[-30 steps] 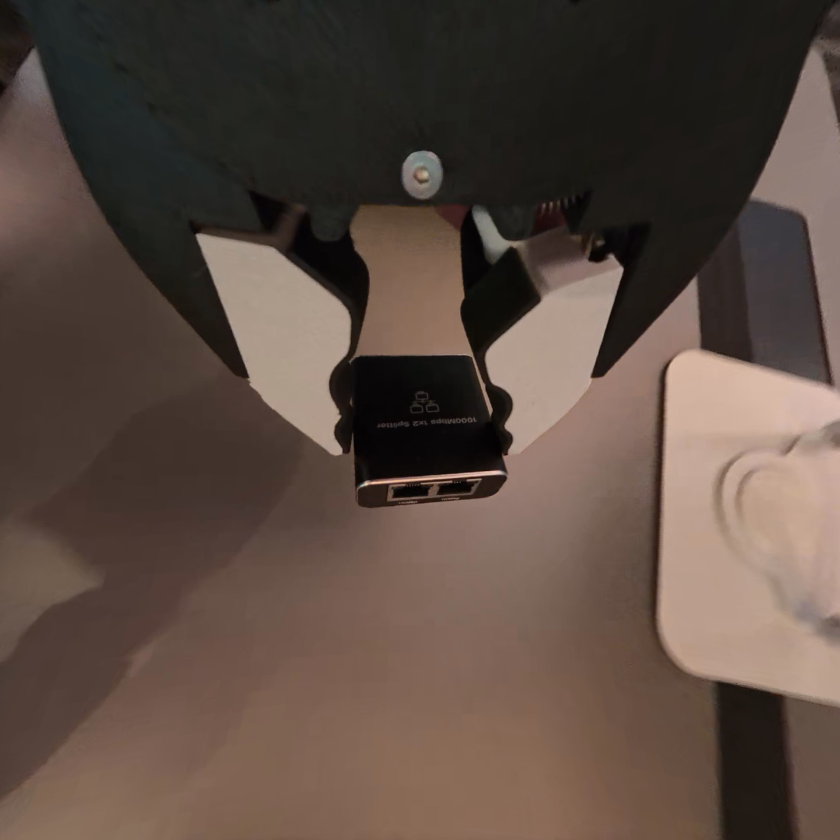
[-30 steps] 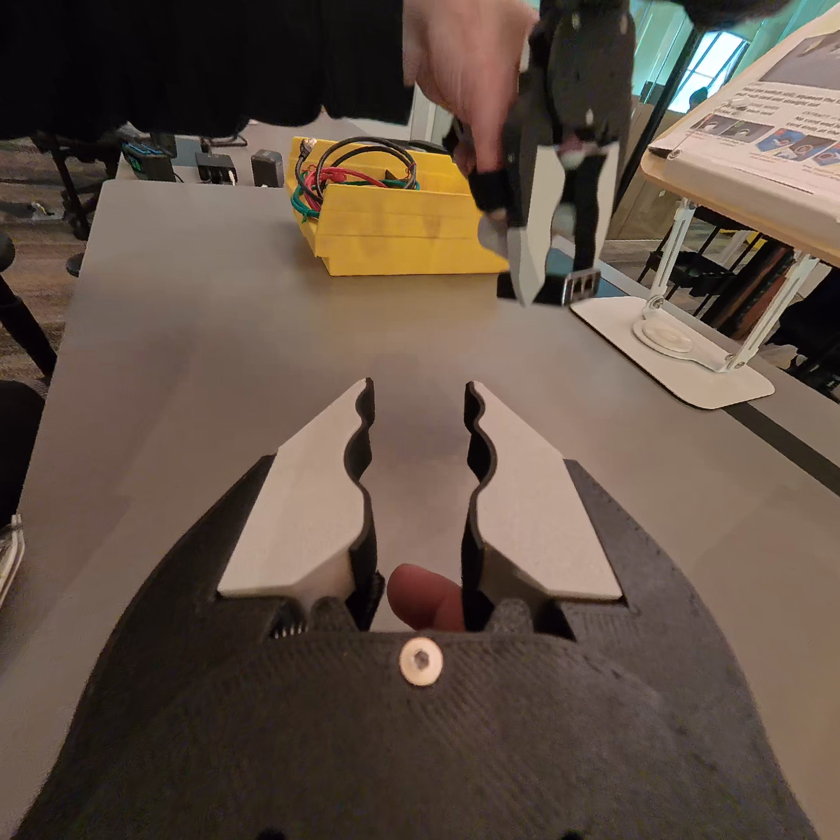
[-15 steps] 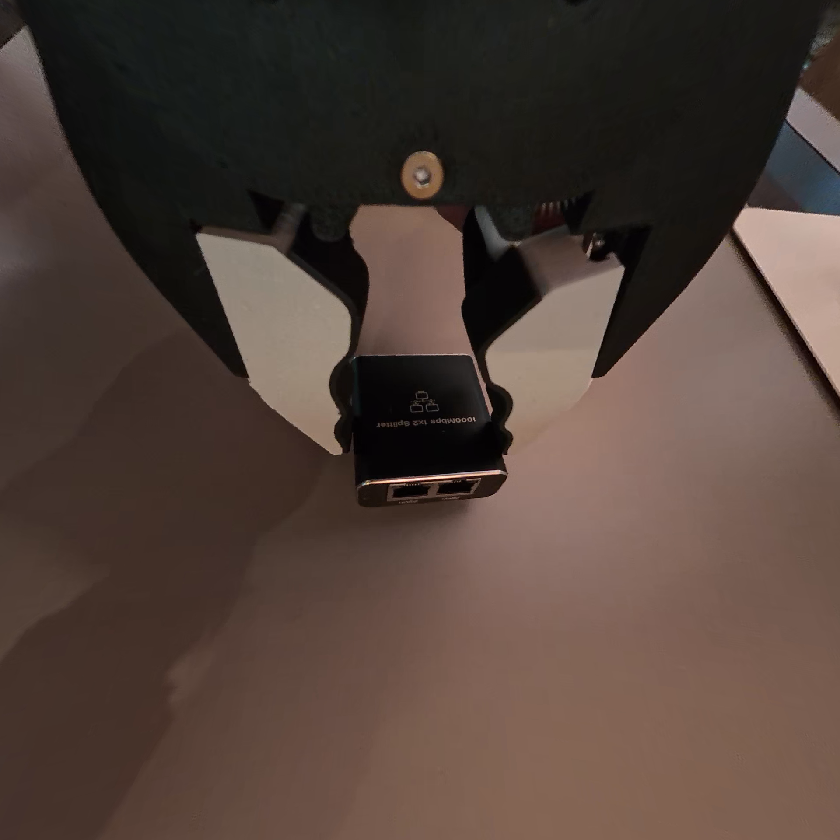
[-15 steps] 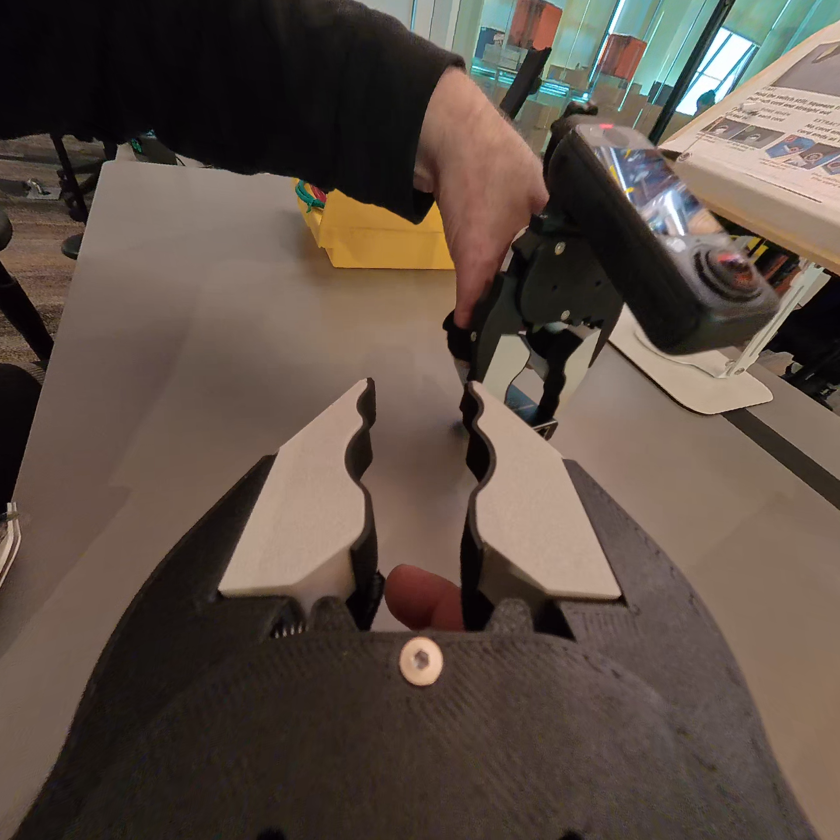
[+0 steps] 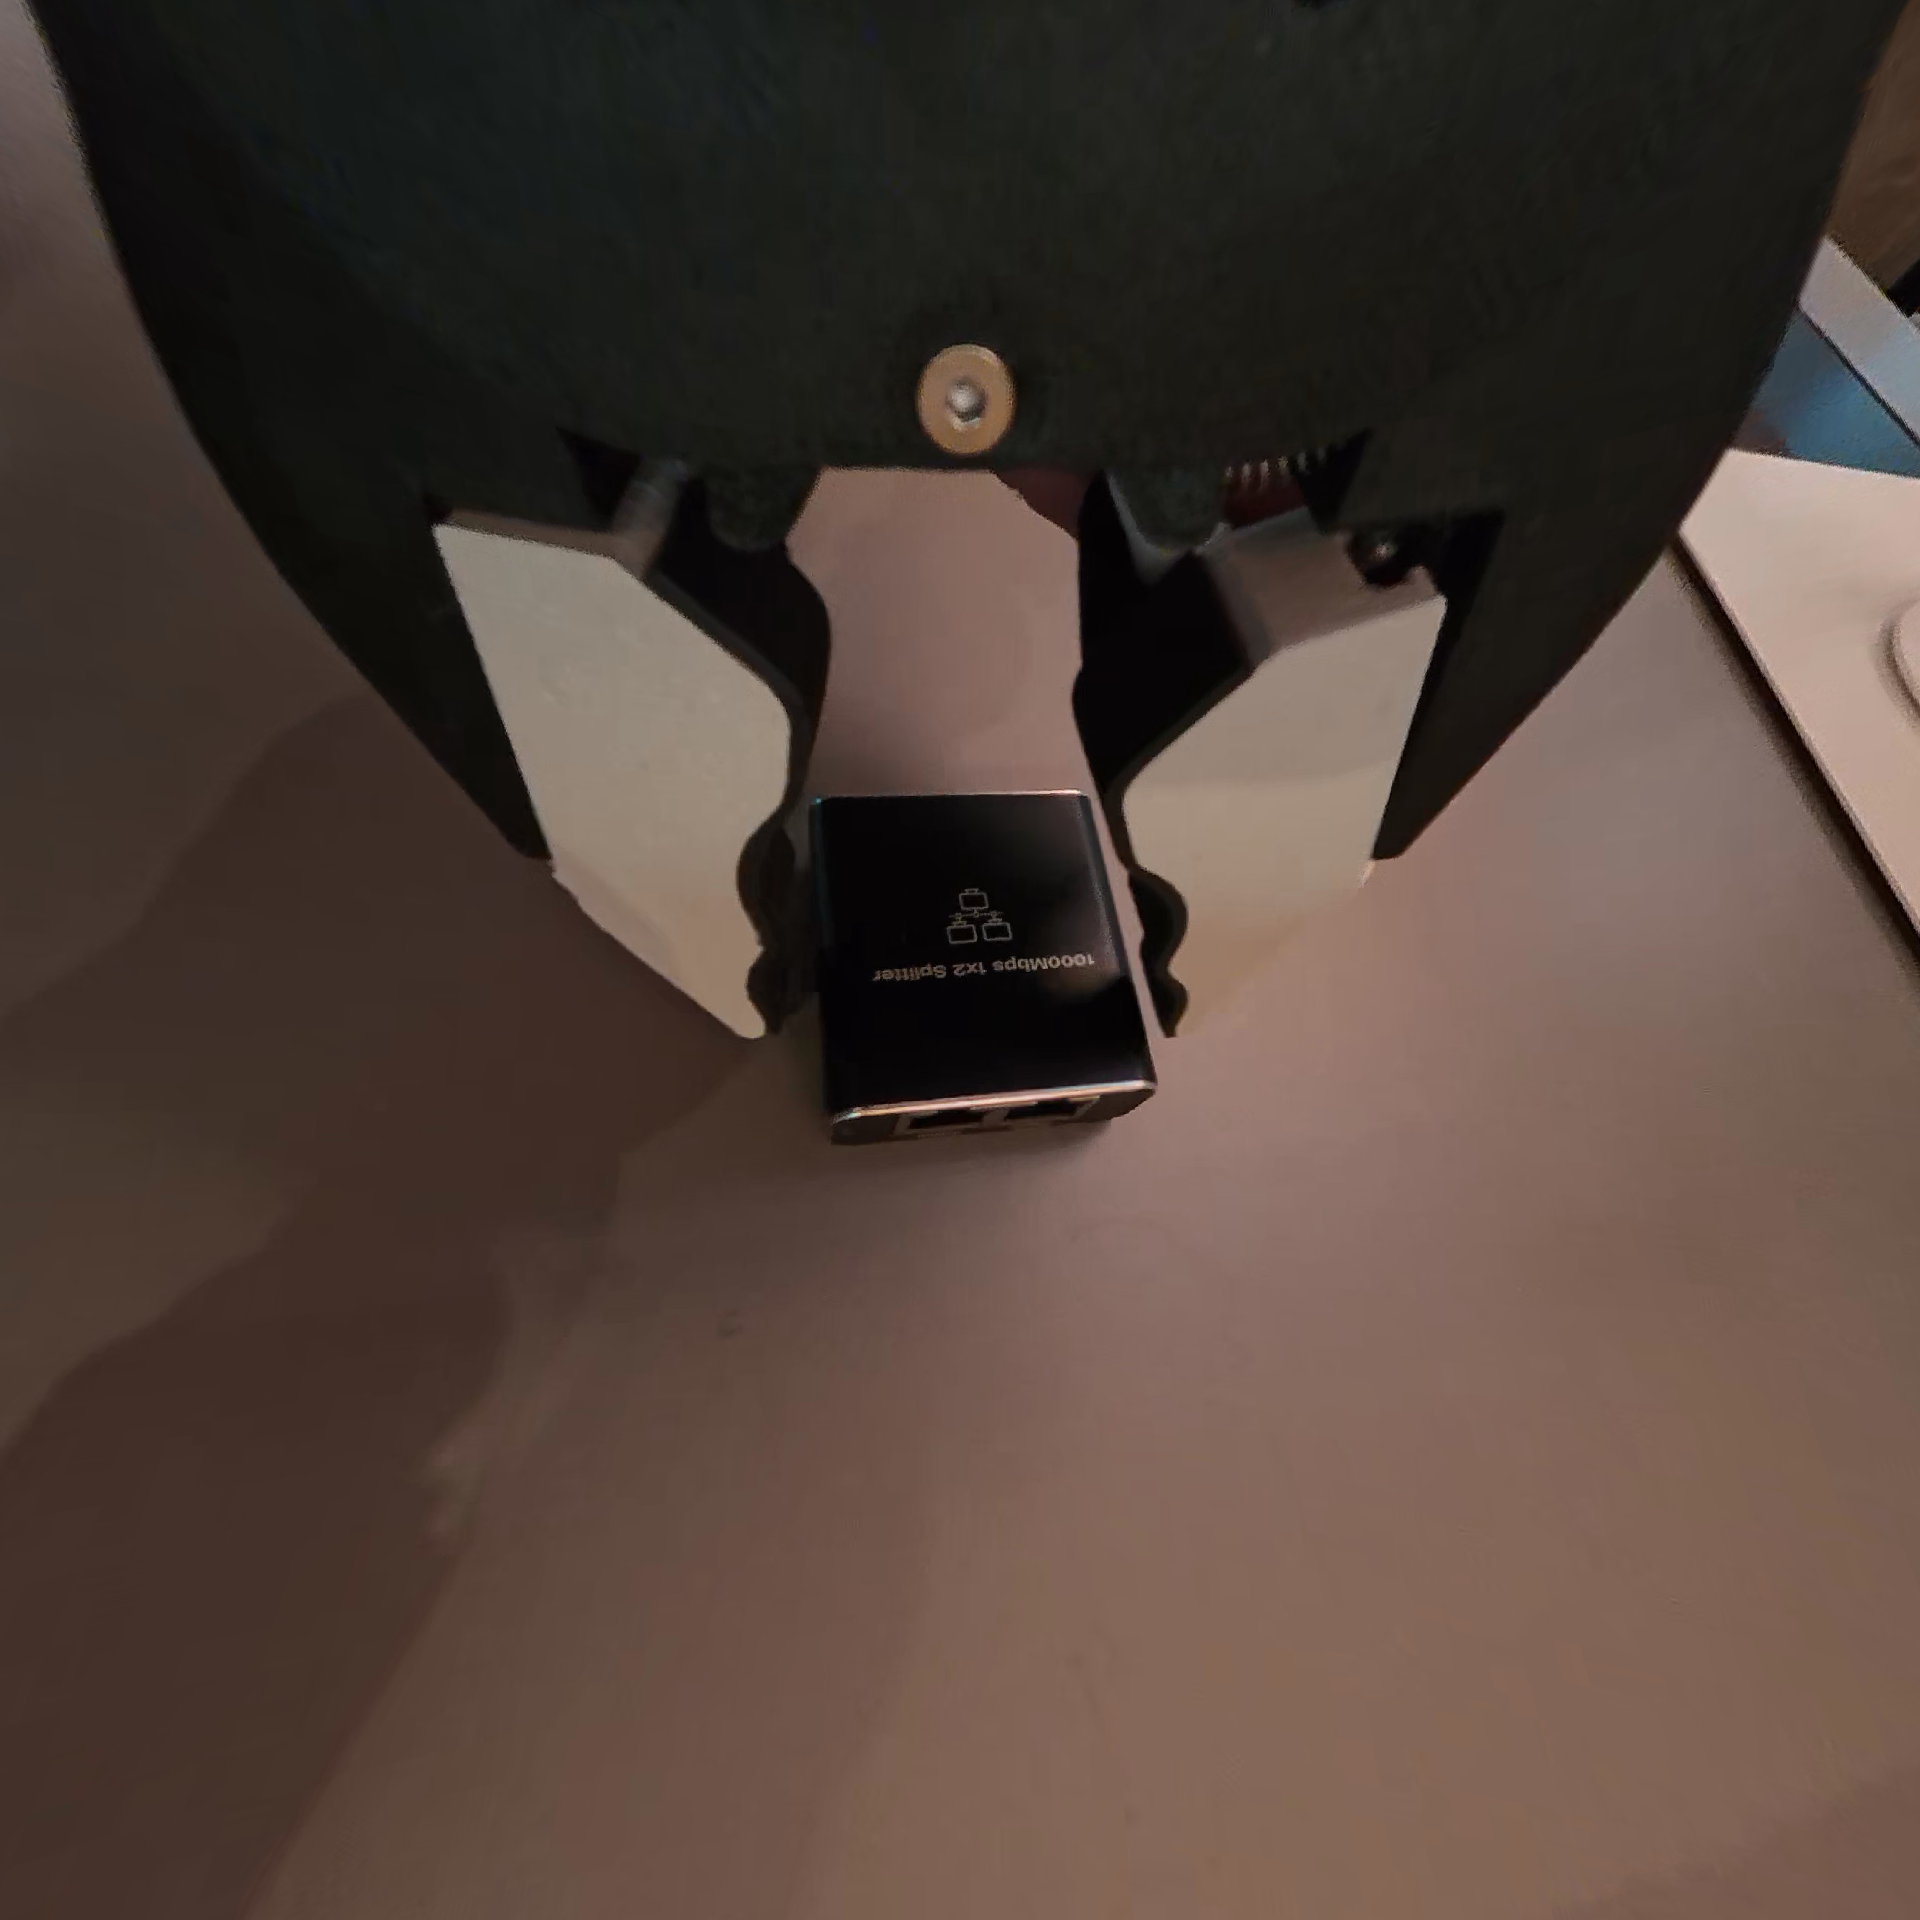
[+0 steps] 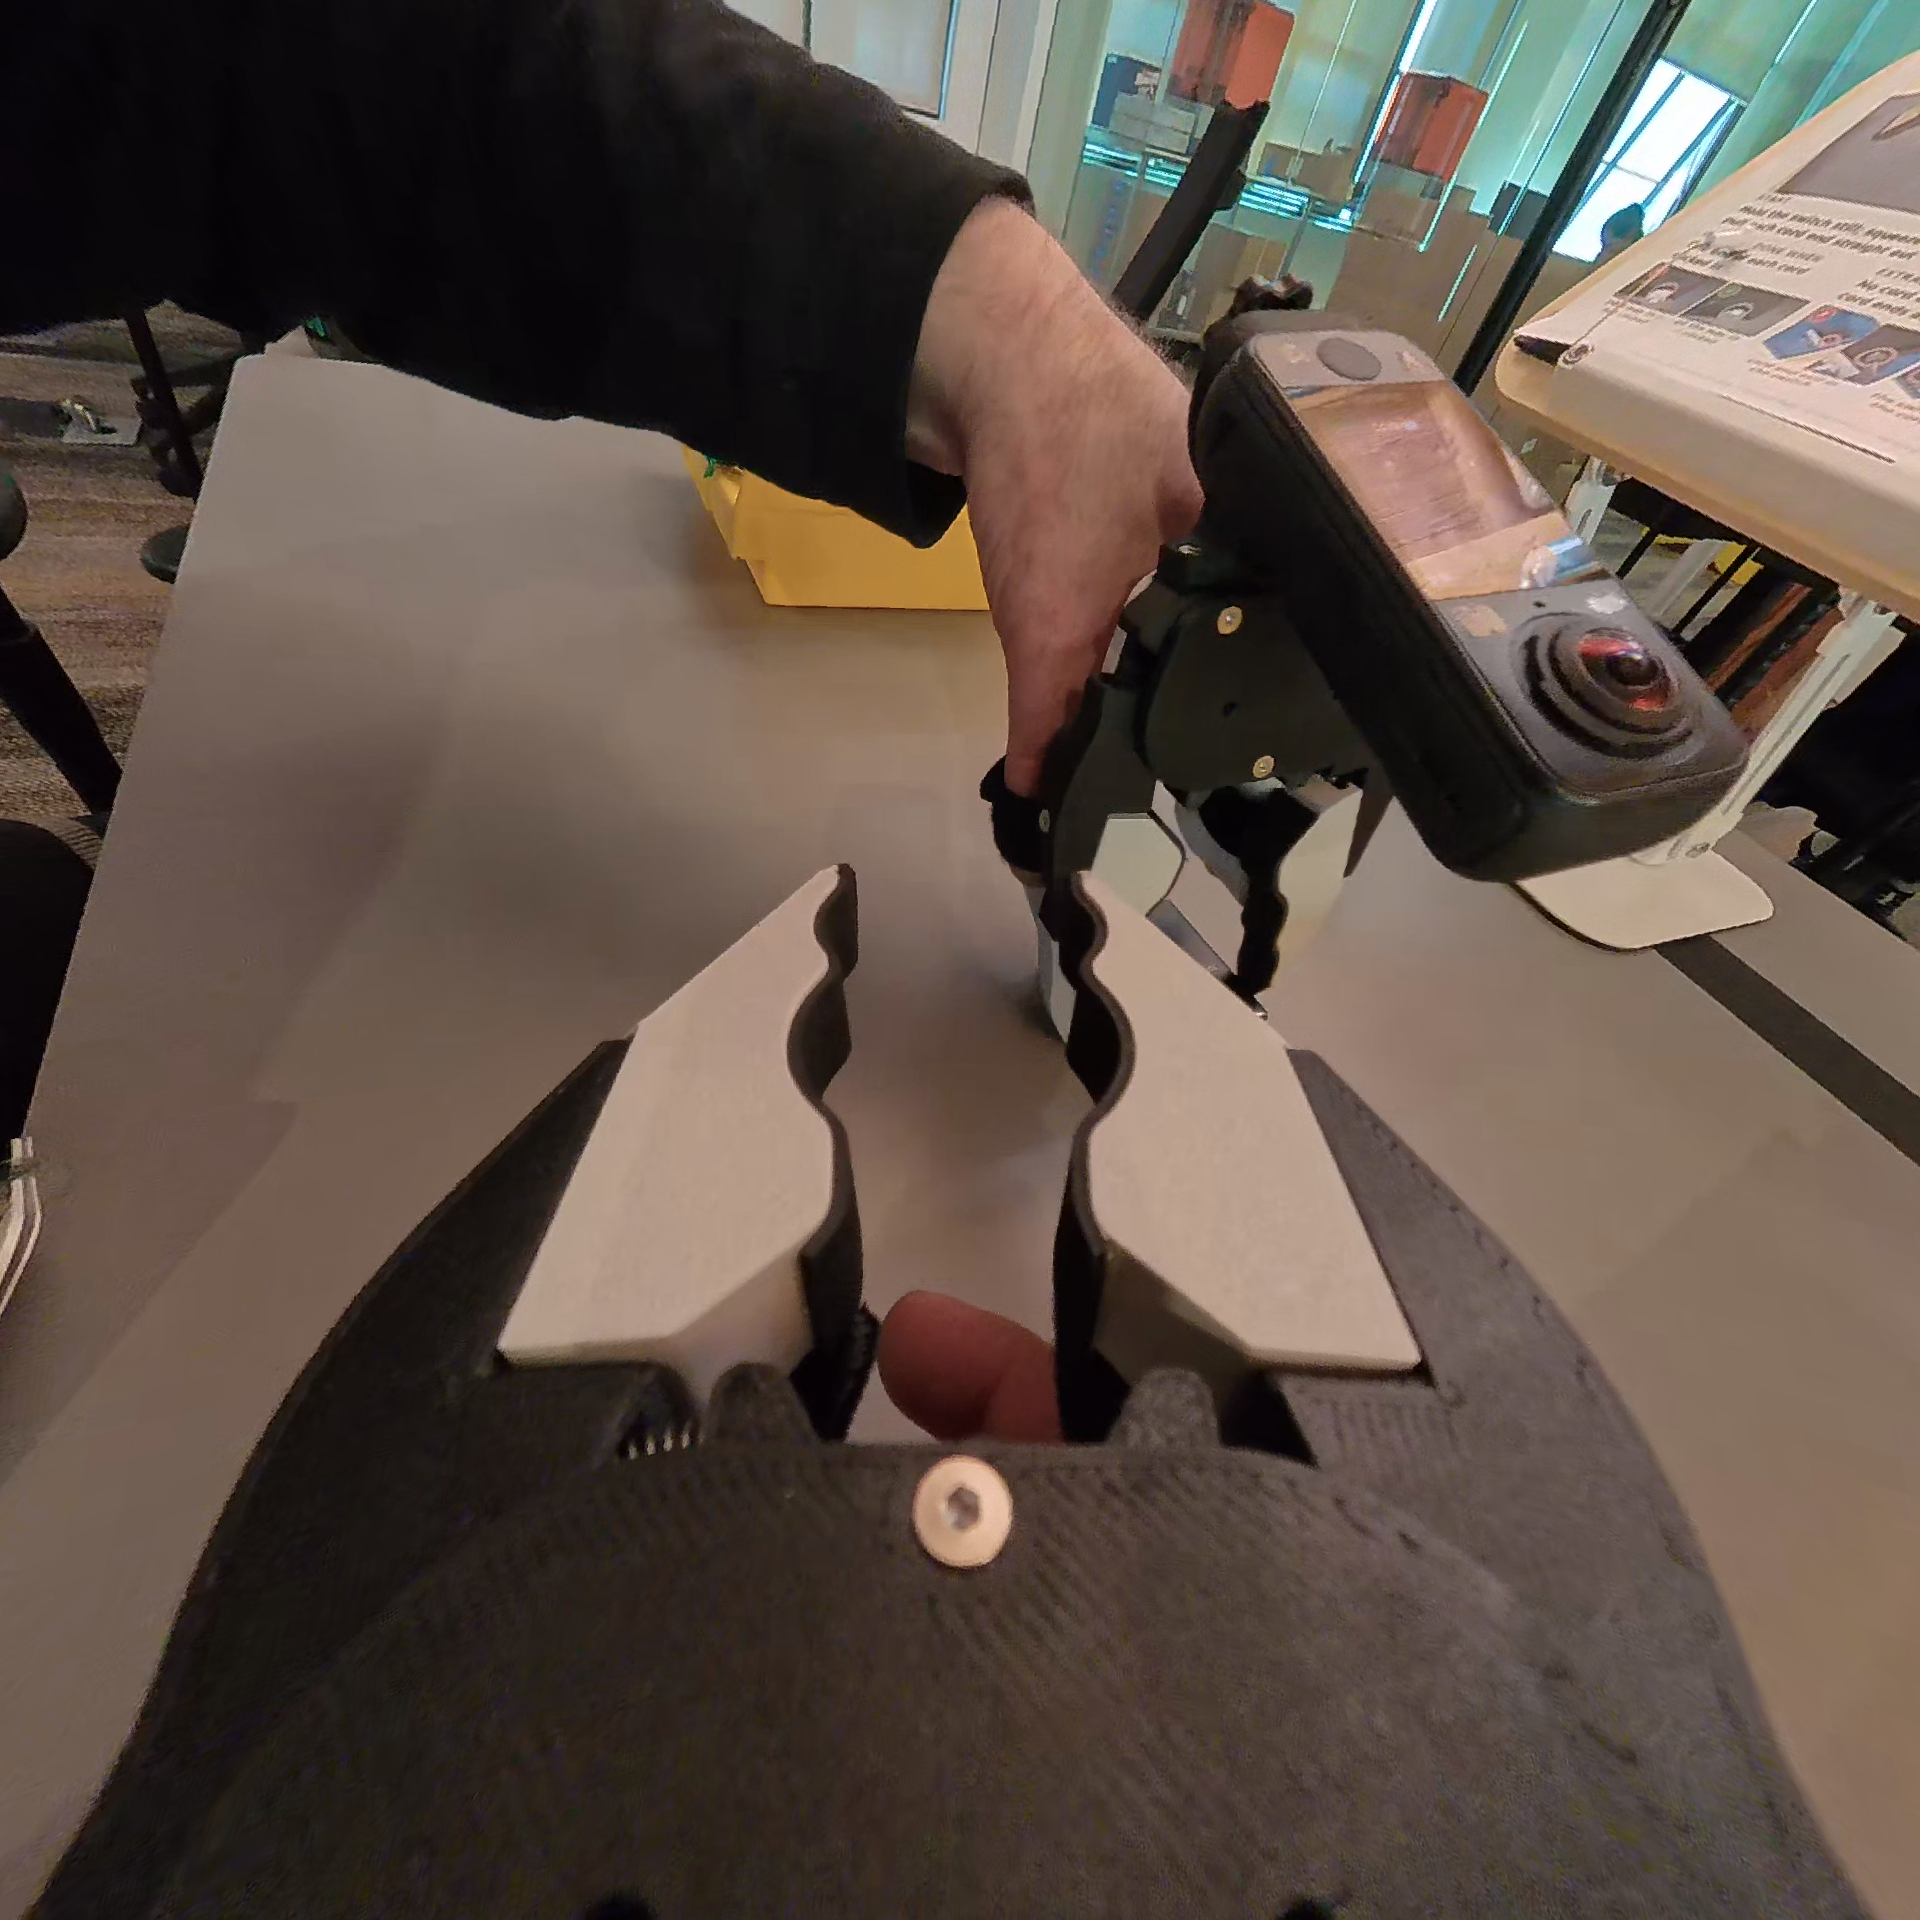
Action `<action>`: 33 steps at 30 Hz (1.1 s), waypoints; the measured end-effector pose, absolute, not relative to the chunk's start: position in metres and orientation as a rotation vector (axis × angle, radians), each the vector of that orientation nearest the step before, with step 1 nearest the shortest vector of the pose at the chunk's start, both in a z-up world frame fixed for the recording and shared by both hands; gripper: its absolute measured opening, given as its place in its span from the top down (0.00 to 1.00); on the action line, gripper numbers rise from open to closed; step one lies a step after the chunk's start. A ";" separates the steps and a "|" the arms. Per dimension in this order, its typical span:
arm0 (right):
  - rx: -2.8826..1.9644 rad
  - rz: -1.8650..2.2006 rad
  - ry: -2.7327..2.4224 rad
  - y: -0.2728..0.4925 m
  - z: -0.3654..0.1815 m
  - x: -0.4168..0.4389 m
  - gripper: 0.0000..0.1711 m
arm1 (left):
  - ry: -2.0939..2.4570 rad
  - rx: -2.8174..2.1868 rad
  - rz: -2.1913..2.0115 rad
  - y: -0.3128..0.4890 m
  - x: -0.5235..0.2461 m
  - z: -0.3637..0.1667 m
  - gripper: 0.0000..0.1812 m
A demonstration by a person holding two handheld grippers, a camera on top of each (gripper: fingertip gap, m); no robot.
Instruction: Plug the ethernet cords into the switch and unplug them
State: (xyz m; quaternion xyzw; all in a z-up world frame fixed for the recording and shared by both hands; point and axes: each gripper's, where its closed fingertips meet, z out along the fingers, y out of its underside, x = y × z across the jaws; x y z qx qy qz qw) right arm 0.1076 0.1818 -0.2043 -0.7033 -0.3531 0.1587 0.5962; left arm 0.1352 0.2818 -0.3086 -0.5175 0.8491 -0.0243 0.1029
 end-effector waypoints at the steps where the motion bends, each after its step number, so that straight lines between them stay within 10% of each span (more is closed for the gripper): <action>1: -1.632 0.368 -0.822 0.182 -0.204 0.107 0.79 | 2.495 -1.517 -0.054 0.283 0.136 -0.307 0.65; 9: -1.620 0.367 -0.822 0.180 -0.202 0.109 0.78 | 2.158 -1.533 -0.016 0.317 0.097 -0.221 0.64; 16: -1.631 0.377 -0.824 0.181 -0.206 0.107 0.79 | 1.708 -1.765 0.383 0.431 -0.091 -0.146 0.68; 33: -1.671 0.341 -0.846 0.187 -0.221 0.104 0.80 | 1.548 -2.039 0.275 0.508 -0.237 -0.207 0.95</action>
